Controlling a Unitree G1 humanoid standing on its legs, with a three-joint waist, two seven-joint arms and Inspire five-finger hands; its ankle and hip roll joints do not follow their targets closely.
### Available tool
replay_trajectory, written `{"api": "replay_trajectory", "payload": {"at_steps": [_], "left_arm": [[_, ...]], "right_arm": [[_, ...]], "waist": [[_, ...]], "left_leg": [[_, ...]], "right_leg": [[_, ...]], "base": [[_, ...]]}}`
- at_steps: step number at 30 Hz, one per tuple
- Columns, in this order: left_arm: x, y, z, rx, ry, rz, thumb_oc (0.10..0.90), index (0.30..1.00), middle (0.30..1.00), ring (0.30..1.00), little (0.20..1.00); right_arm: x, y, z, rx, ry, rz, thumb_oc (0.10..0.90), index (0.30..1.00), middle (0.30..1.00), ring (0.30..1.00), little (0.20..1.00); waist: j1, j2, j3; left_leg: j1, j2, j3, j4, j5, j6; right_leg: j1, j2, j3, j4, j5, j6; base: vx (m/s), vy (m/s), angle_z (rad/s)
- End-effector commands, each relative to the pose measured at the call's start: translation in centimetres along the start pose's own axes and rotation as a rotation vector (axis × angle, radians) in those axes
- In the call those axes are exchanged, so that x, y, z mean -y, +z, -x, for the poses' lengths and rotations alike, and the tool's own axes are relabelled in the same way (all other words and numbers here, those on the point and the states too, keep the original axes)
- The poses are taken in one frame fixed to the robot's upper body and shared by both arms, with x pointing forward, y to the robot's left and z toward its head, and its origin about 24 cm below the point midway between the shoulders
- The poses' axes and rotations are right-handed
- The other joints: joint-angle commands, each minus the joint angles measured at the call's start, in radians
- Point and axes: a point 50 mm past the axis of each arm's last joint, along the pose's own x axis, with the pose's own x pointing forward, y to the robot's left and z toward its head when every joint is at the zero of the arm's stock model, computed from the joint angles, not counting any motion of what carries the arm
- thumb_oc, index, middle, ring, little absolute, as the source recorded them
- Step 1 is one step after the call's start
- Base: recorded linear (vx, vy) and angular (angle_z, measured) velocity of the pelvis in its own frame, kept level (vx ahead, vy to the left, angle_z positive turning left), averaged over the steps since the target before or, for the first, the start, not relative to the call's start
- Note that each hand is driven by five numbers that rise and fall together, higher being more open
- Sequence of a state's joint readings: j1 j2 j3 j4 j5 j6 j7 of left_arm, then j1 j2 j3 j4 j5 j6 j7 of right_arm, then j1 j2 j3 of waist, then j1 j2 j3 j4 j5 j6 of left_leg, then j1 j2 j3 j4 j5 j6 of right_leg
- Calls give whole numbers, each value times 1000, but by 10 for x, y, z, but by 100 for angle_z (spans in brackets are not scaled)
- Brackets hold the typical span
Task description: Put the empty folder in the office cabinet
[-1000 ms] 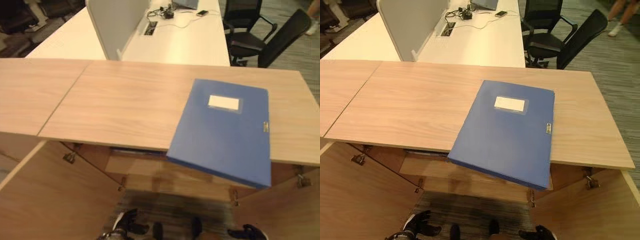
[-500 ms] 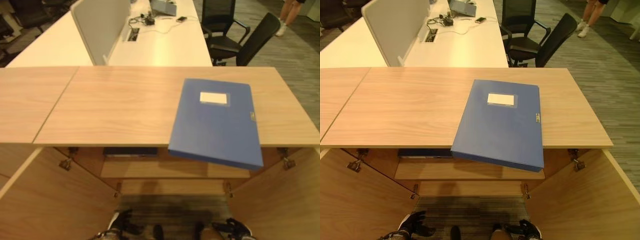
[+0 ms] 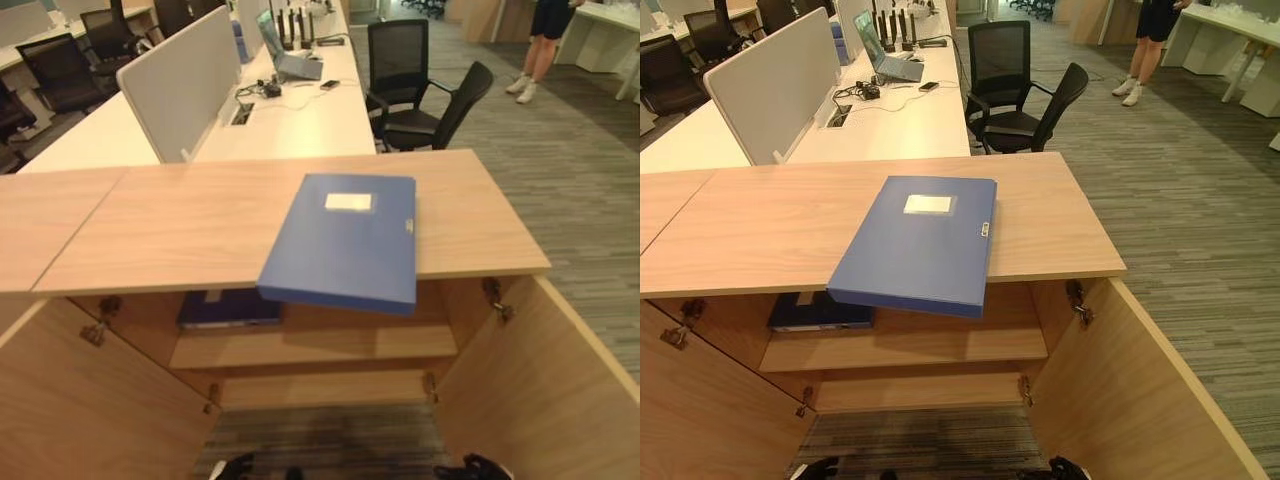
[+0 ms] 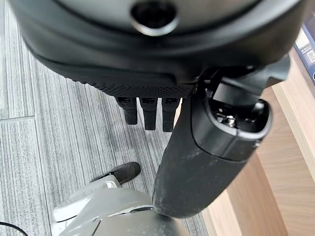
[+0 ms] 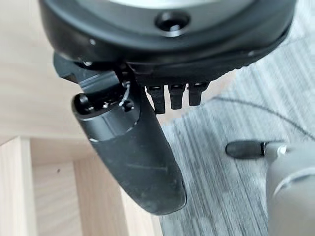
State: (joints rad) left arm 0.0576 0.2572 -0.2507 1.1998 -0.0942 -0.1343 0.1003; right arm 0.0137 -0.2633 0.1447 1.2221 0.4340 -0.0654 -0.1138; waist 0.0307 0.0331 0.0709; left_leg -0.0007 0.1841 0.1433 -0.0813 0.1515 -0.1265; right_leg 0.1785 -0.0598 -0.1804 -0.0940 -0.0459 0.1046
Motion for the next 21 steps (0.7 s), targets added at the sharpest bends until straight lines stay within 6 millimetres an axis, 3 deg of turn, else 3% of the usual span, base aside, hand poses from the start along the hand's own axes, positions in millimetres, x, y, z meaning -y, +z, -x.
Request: {"api": "replay_trajectory", "payload": {"at_steps": [1,8,10,11,14,17,21], "left_arm": [[-6,39,-9,109,8,-13,800,900,900,900,900],[-2,41,-9,112,-2,7,800,900,900,900,900],[-1,47,-10,128,-5,21,800,900,900,900,900],[-1,46,-10,124,-6,20,800,900,900,900,900],[0,42,-9,112,-8,16,800,900,900,900,900],[1,39,-8,109,-16,5,800,900,900,900,900],[1,41,-8,122,-21,-26,800,900,900,900,900]], "right_arm": [[-9,44,-4,151,20,-42,800,900,900,900,900],[-1,45,-4,148,-1,-32,800,900,900,900,900],[2,52,-5,167,-7,-26,800,900,900,900,900],[3,52,-5,168,-8,-17,800,900,900,900,900],[5,53,-5,168,-9,-13,800,900,900,900,900],[6,50,-5,160,-6,-28,800,900,900,900,900],[2,44,-4,139,-1,-54,800,900,900,900,900]], "waist": [[6,-27,78],[12,-13,114],[19,-35,139],[10,-57,136],[-7,-71,127],[-31,-56,104],[-41,-46,78]], "left_leg": [[-46,-51,-65,5,-15,2],[-81,2,-92,70,15,-35],[-110,-36,-155,181,-46,-33],[-90,-82,-176,263,-125,-18],[-61,-116,-162,353,-197,5],[13,-102,-107,285,-238,20],[72,-101,-93,165,-222,27]], "right_leg": [[21,-42,8,7,-61,39],[38,-11,-25,7,-78,10],[23,-25,-33,7,-53,-5],[11,-40,-44,8,-37,-13],[-4,-49,-55,30,-35,-22],[-26,-40,-71,58,-45,-22],[-21,-43,-91,88,-41,-12]], "base": [[-101,-131,4],[-90,-124,16],[-223,-144,-1],[-144,-94,2],[-65,-19,-6],[18,84,-1],[84,75,47]]}}
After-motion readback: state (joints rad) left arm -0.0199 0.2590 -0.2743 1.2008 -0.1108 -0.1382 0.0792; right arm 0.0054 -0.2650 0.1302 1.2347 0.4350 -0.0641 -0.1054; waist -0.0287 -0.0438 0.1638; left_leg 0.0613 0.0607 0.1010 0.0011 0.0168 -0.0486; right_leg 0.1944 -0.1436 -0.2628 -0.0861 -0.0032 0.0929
